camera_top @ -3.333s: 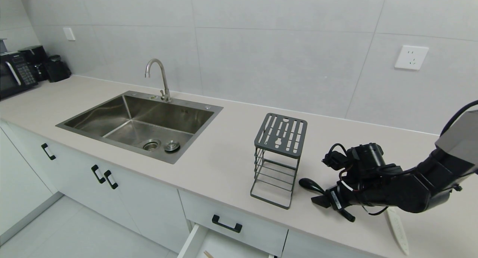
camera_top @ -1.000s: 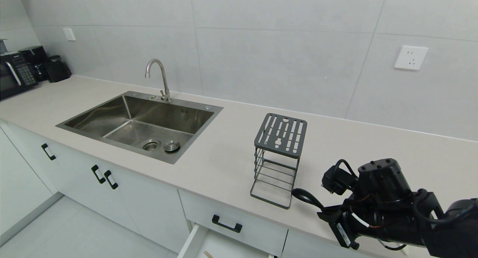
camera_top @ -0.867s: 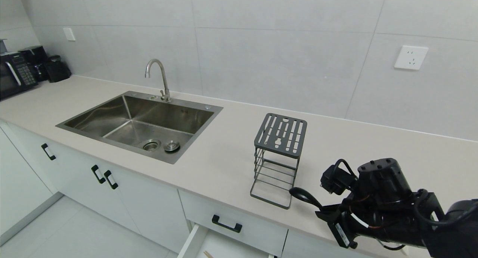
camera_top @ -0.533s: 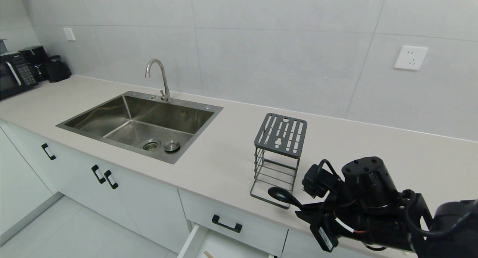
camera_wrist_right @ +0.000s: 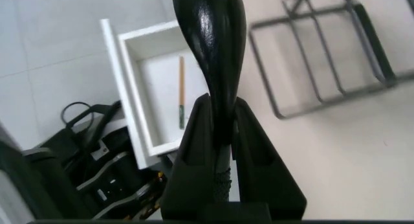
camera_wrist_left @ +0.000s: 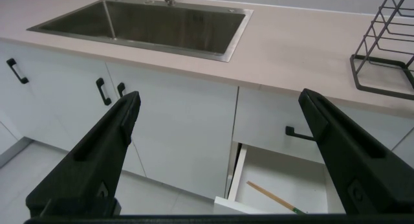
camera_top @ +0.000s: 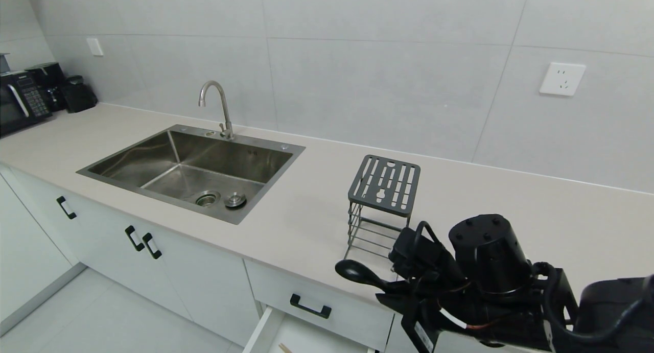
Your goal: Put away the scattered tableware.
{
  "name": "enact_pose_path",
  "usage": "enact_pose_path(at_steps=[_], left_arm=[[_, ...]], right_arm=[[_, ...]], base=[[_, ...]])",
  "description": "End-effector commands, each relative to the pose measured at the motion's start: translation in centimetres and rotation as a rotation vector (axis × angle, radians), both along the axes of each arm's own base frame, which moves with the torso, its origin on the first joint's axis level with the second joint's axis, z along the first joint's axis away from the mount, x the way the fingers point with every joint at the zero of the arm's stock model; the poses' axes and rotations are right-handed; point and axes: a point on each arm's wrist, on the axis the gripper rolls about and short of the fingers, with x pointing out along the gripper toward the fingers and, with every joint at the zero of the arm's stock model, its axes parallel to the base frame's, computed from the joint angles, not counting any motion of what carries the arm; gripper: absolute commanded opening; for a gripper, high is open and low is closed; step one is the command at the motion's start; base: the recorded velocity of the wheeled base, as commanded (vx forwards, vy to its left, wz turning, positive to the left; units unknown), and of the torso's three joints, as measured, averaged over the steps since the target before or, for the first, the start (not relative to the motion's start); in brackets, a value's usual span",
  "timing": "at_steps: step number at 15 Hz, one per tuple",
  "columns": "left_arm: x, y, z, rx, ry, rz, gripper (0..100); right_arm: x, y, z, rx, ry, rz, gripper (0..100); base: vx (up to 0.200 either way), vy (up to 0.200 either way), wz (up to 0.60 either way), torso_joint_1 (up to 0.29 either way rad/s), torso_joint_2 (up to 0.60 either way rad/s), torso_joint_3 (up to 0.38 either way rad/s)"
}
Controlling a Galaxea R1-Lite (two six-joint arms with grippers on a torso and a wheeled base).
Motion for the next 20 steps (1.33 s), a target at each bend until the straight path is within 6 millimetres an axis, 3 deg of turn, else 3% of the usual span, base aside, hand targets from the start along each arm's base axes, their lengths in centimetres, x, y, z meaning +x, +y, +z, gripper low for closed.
enact_pose_path(at_steps=[1,4,8,13,20], left_arm=[[0.0,0.0,0.0,0.0,0.001,0.0,100],[0.0,0.0,0.0,0.0,0.001,0.0,100],[0.0,0.0,0.0,0.0,0.001,0.001,100],[0.0,0.0,0.0,0.0,0.001,0.0,100],[0.0,0.0,0.0,0.0,0.001,0.0,100]], right_arm=[[-1.3,1.4,0.1,0.007,0.007,0.082,0],[-2.7,3.8,0.8,0.036,-0.011,0.17,0],[-1.9,6.6,2.0,0.114,-0.023,0.17,0],[-1.0,8.3,1.0,0.112,-0.005,0.165,0],[-1.5,9.6,-1.2,0.062,0.032,0.2,0]], base=[[0.0,0.0,0.0,0.0,0.0,0.0],[0.0,0.0,0.0,0.0,0.0,0.0],[0.0,0.0,0.0,0.0,0.0,0.0],[0.0,0.0,0.0,0.0,0.0,0.0],[0.0,0.0,0.0,0.0,0.0,0.0]])
